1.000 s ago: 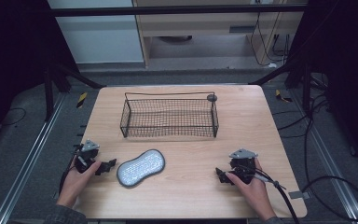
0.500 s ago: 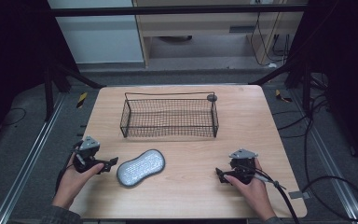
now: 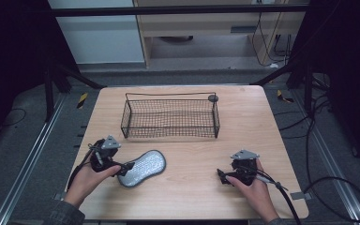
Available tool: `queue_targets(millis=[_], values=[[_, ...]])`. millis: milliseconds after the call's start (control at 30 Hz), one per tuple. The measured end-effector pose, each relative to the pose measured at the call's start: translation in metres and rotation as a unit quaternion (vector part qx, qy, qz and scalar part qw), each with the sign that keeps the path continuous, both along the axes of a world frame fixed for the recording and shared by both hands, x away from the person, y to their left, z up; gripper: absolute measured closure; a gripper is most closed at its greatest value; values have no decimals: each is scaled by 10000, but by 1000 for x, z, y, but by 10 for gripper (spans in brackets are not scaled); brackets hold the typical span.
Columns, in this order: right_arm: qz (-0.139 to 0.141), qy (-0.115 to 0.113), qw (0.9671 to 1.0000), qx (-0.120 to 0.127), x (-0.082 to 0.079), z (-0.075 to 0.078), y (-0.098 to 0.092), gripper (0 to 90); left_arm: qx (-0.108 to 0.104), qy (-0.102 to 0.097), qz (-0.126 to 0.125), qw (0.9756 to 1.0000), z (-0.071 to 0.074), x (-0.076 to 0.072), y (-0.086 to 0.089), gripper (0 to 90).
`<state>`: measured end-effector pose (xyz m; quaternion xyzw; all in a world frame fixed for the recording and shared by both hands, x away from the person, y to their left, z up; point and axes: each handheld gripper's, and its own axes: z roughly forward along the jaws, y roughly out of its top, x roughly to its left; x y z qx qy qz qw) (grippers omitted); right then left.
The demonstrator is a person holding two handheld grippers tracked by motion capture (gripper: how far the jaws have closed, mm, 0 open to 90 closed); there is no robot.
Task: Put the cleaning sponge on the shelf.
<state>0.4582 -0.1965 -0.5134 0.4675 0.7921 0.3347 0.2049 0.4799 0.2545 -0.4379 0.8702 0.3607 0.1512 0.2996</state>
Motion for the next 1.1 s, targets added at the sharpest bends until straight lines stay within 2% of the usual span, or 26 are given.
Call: queue_targets(millis=[67, 133, 167, 200, 300, 367, 400, 467, 533, 600, 667, 700, 733, 767, 967, 1100], values=[[7, -3, 10000, 8, 0, 0, 0, 4, 178, 67, -94, 9998, 0, 2, -8, 48], [9, -4, 10000, 6, 0, 0, 0, 4, 222, 93, -149, 9996, 1, 3, -12, 47], [-6, 16, 10000, 26, 0, 0, 0, 4, 356, 134, -277, 9989, 5, 5, -18, 45], [-6, 16, 10000, 26, 0, 0, 0, 4, 356, 134, -277, 9989, 5, 5, -18, 41], [9, -5, 10000, 6, 0, 0, 0, 4, 568, 209, -464, 9971, 10, 6, -27, 49], [-8, 17, 10000, 27, 0, 0, 0, 4, 608, 232, -480, 9967, 11, 6, -29, 46], [-9, 18, 10000, 28, 0, 0, 0, 4, 561, 338, -529, 9965, 13, 7, -32, 45], [-7, 15, 10000, 27, 0, 0, 0, 4, 560, 379, -568, 9961, 14, 7, -34, 43], [-13, 21, 10000, 26, 0, 0, 0, 4, 740, 362, -667, 9944, 16, 6, -39, 44], [-15, 22, 10000, 29, -1, 0, 0, 4, 747, 367, -673, 9943, 16, 6, -41, 40], [-13, 21, 10000, 26, -1, 0, 0, 4, 860, 397, -753, 9926, 15, 6, -44, 39], [-22, 18, 10000, 26, 0, 0, 0, 4, 934, 473, -819, 9911, 13, 7, -45, 36], [-15, -1, 10000, 7, 0, 0, 0, 3, 934, 473, -819, 9911, 13, 7, -45, 35], [-18, -1, 10000, 7, 0, 0, 0, 4, 1063, 527, -858, 9892, 10, 8, -47, 36], [-31, 15, 10000, 24, 0, 0, 1, 4, 1161, 636, -921, 9869, 6, 10, -50, 43], [-39, 24, 10000, 25, 0, 0, 1, 4, 1246, 748, -1036, 9839, 3, 11, -52, 43]])
